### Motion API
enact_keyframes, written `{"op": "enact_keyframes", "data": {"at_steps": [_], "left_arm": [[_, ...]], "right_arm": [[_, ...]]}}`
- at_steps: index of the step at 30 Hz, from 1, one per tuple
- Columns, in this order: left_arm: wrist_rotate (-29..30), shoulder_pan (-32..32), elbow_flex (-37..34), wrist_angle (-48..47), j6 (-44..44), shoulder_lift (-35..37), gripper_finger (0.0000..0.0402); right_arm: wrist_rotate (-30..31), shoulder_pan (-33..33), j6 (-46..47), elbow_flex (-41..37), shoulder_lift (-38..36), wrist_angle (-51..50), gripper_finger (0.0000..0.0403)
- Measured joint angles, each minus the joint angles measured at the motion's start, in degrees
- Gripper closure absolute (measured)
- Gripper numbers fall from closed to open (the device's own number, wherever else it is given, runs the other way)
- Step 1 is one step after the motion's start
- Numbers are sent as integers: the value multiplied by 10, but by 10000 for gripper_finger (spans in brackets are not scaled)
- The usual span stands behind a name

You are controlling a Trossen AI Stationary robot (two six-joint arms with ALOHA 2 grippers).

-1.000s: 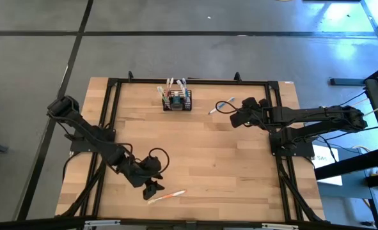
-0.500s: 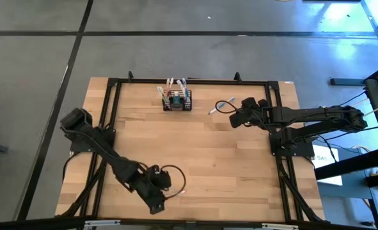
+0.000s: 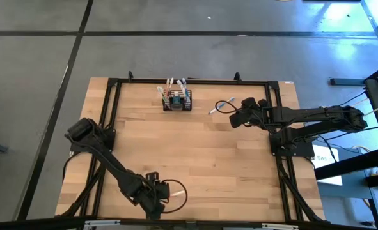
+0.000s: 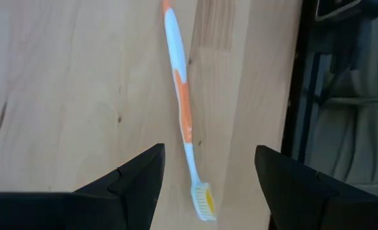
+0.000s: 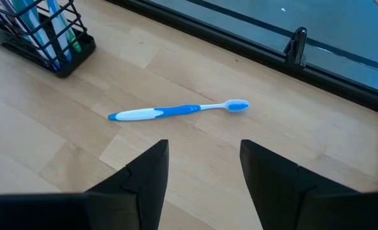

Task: Pick & Place toothbrushing station
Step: Put the orange toothbrush into the black wire organizer

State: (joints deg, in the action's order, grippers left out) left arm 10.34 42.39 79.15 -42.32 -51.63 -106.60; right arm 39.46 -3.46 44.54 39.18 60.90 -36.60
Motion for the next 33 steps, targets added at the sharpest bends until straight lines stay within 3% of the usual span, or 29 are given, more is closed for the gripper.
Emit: {"op": "enact_keyframes", "data": {"at_steps": [16,33], "left_arm": [[-57,-5,0,-26,7,-57,162],[-49,-5,1,-35,21,-97,166]], "right_arm": [[0,0,0,0,0,3,206],[0,0,0,0,0,6,206]]}}
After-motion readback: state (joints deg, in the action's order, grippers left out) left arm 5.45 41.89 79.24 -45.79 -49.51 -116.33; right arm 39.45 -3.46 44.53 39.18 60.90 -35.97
